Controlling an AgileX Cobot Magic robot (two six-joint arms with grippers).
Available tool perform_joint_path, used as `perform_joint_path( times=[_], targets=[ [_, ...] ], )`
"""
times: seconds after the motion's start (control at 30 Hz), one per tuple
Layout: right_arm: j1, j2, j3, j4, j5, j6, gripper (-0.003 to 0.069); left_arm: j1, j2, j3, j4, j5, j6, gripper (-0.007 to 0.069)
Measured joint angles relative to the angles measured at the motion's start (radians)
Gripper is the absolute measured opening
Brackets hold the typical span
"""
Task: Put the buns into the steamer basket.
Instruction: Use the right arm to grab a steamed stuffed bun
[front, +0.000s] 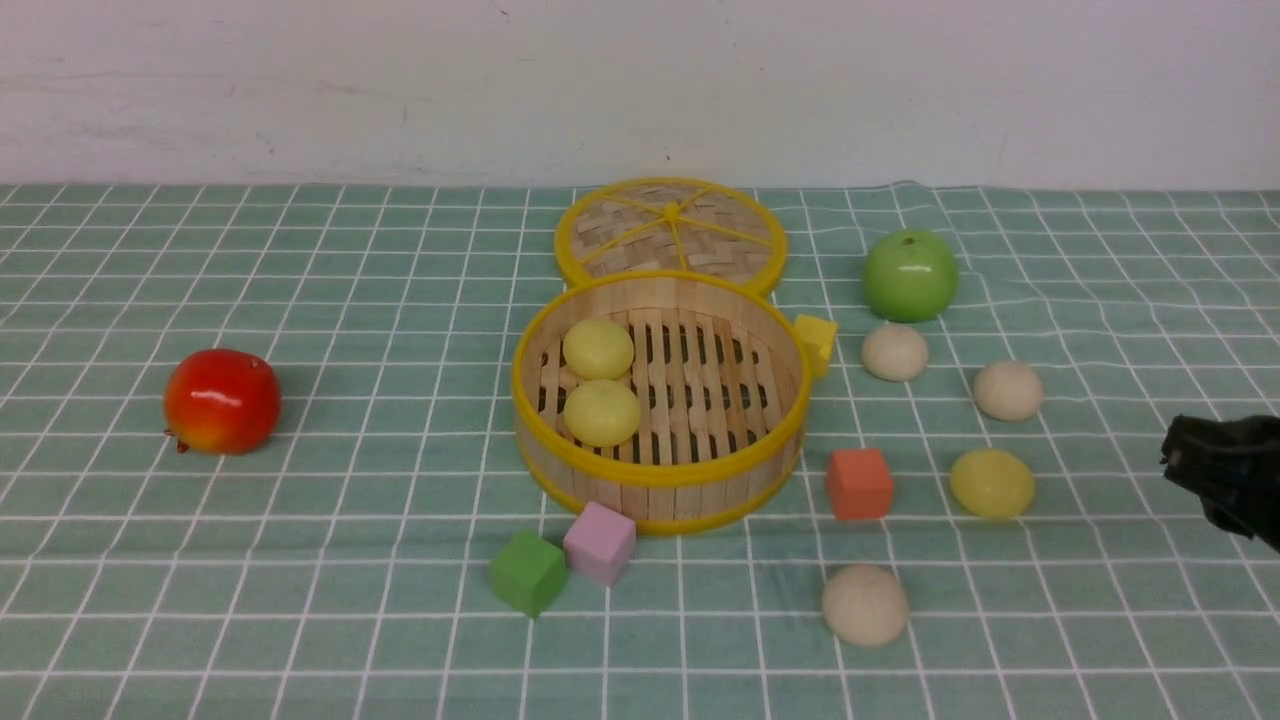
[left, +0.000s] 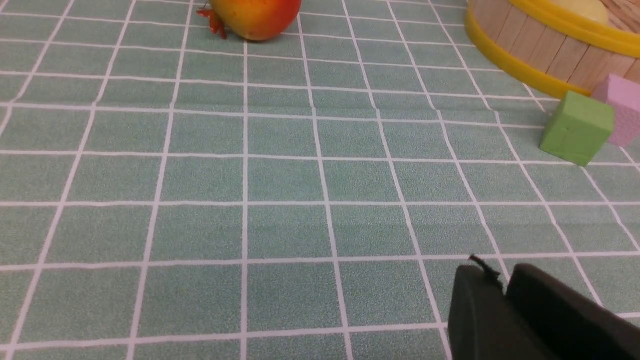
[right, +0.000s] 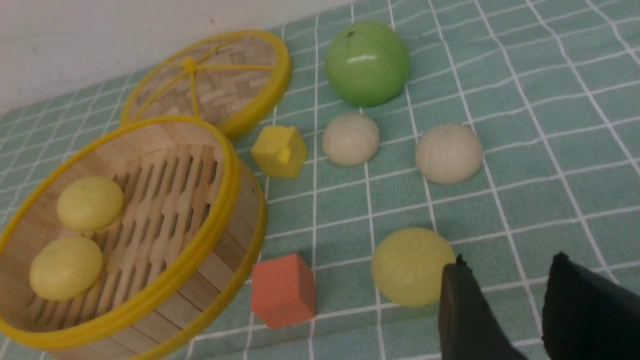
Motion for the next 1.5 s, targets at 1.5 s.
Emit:
perform_joint_path(
  times=[1.5],
  targets=[
    [0.355,0.631,-0.617,0.584,0.768,-0.86,0.0283,0.0,0.0,0.0,-0.001,0.0,0.0,0.012]
  ],
)
